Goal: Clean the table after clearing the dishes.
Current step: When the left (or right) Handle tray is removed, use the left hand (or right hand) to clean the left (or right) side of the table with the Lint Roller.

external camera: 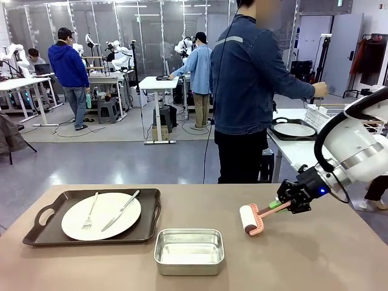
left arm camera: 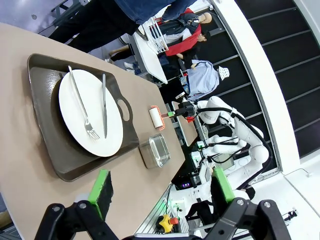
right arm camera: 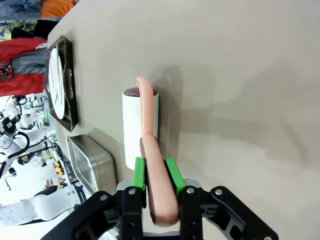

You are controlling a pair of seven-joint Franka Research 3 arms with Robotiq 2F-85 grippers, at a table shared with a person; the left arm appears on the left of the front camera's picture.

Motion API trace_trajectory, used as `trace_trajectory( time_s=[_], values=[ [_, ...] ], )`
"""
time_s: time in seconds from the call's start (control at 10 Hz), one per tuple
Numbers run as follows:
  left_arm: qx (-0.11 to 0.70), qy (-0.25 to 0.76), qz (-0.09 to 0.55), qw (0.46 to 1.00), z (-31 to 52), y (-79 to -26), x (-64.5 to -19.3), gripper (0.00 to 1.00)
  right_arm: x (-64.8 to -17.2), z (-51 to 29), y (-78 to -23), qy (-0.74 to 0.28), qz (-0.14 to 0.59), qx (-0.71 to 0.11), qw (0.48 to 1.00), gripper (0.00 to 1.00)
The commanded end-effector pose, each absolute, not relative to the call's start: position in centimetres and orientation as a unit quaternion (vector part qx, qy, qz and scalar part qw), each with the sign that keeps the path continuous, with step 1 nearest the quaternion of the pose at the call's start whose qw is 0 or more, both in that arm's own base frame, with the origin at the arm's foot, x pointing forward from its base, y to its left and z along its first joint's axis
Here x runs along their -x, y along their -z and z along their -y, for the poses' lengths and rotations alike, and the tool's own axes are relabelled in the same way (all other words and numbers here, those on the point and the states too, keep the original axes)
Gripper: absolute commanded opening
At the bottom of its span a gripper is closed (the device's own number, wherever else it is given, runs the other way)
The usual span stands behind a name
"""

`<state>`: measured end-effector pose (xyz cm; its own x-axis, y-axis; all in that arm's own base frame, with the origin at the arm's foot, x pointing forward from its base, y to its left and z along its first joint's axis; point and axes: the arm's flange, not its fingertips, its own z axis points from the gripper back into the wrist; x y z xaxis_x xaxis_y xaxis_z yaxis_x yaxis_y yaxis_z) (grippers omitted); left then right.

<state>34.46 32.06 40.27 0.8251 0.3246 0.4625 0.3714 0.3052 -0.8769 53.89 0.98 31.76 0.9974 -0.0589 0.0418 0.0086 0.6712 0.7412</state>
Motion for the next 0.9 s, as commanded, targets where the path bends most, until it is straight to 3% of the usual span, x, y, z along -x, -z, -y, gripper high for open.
trace_trajectory(
  time_s=[0.0,0.2,0.6,0.8],
  values=[
    [0.593,0.017,0.297,0.748,-32.1,-40.5,-34.2,1.00,-53.3,3.5,-28.7,0.007,0.044,-0.299,0.953,0.22],
    [0.593,0.017,0.297,0.748,-32.1,-40.5,-34.2,1.00,-53.1,6.7,-28.6,-0.001,-0.002,-0.222,0.975,0.22],
    [0.593,0.017,0.297,0.748,-32.1,-40.5,-34.2,1.00,-53.2,12.3,-30.6,0.056,-0.022,-0.081,0.995,0.22],
    [0.593,0.017,0.297,0.748,-32.1,-40.5,-34.2,1.00,-53.2,13.0,-31.7,0.054,-0.027,-0.053,0.997,0.22]
  ],
)
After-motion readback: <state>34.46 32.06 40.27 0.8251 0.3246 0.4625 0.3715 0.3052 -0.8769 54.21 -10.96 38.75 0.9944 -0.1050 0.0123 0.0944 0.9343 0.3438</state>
